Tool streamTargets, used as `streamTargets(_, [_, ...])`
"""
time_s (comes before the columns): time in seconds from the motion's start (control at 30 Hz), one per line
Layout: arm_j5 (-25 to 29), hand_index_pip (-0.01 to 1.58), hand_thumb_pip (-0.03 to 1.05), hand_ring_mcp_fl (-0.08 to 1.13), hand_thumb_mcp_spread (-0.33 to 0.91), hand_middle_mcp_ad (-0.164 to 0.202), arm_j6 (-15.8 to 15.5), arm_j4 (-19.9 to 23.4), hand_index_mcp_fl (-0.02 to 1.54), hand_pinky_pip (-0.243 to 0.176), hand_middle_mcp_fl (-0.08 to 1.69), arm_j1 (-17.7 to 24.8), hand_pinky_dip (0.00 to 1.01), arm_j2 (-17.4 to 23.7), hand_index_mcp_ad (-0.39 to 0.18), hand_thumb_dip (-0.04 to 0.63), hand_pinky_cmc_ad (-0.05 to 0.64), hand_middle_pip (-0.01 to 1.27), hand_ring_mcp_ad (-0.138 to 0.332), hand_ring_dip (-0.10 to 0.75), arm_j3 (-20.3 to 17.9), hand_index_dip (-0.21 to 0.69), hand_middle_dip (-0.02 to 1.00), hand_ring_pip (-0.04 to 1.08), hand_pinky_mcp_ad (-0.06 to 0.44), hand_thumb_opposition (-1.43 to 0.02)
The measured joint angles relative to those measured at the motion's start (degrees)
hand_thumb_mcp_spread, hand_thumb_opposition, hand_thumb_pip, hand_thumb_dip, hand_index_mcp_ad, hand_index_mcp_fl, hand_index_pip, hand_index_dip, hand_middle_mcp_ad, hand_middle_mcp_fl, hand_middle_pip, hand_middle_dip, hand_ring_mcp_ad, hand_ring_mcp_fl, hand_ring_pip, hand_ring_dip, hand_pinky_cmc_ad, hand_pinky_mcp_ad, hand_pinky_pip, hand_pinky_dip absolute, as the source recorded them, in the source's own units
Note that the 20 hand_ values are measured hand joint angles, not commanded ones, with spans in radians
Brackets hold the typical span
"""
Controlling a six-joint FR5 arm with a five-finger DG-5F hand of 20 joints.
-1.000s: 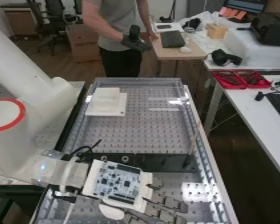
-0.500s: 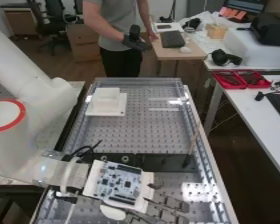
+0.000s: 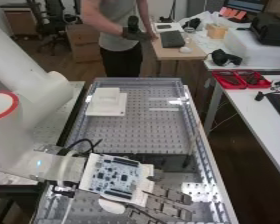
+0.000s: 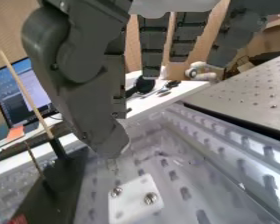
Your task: Grab the paper clip and place it in the clear container
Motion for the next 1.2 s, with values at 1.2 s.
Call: streamTargets(1.2, [2.3, 1.36, 0.66, 0.00, 0.52, 0.061, 3.8, 12.5, 0.62, -0.026, 0.17, 23.1, 0.19, 15.5, -0.171, 0.298, 0.295, 0.14, 0.084, 0.073, -12.3, 0.093, 0.19, 0.10, 0.215, -1.01])
